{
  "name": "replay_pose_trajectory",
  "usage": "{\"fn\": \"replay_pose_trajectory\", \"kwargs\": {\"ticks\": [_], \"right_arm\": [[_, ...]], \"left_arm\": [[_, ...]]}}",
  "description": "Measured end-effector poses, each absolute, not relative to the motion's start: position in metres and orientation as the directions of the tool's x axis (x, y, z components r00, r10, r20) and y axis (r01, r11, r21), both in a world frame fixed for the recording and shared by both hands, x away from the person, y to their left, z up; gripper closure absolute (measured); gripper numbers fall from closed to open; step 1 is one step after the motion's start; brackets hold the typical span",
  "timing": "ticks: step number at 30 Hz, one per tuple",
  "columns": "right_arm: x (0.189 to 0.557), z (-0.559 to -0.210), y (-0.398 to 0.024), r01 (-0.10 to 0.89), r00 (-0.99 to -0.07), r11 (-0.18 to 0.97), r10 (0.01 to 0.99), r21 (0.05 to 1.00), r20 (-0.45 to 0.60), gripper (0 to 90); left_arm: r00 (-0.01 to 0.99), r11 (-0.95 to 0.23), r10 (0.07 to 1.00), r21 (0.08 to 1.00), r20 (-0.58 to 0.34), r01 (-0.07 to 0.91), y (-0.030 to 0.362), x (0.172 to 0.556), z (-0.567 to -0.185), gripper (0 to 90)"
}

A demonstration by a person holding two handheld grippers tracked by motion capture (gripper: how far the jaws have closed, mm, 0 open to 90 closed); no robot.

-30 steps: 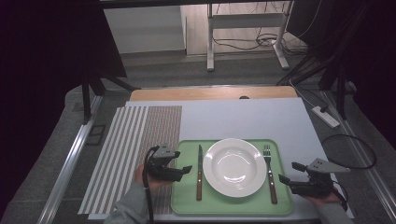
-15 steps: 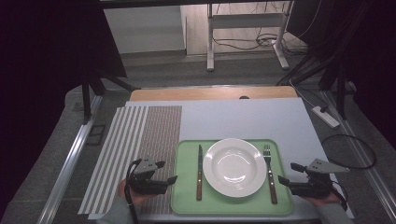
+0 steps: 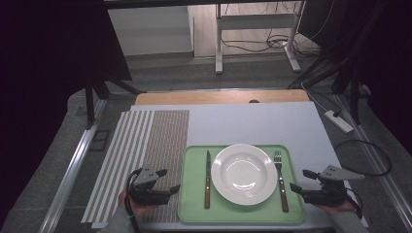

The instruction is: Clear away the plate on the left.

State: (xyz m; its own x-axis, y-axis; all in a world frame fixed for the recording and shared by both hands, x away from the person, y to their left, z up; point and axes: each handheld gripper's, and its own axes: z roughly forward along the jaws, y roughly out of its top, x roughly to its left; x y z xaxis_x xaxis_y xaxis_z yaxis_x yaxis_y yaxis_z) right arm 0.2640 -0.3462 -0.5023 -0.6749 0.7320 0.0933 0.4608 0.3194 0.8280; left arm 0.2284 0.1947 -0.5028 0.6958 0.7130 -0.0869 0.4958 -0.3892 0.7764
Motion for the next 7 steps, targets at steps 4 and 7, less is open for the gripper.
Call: {"fn": "replay_pose_trajectory", "kwargs": {"ticks": [4,7], "right_arm": [[0.2641,-0.5024,-0.3463,0.462,-0.675,0.319,0.732,0.828,0.094,23.0],[0.2643,-0.5026,-0.3462,0.463,-0.675,0.32,0.732,0.827,0.094,23.0]], "left_arm": [[0.698,-0.391,0.711,0.776,-0.086,0.495,0.1943,0.2284,-0.5028,25.1],[0.701,-0.396,0.709,0.776,-0.083,0.492,0.1944,0.2286,-0.5027,25.1]]}}
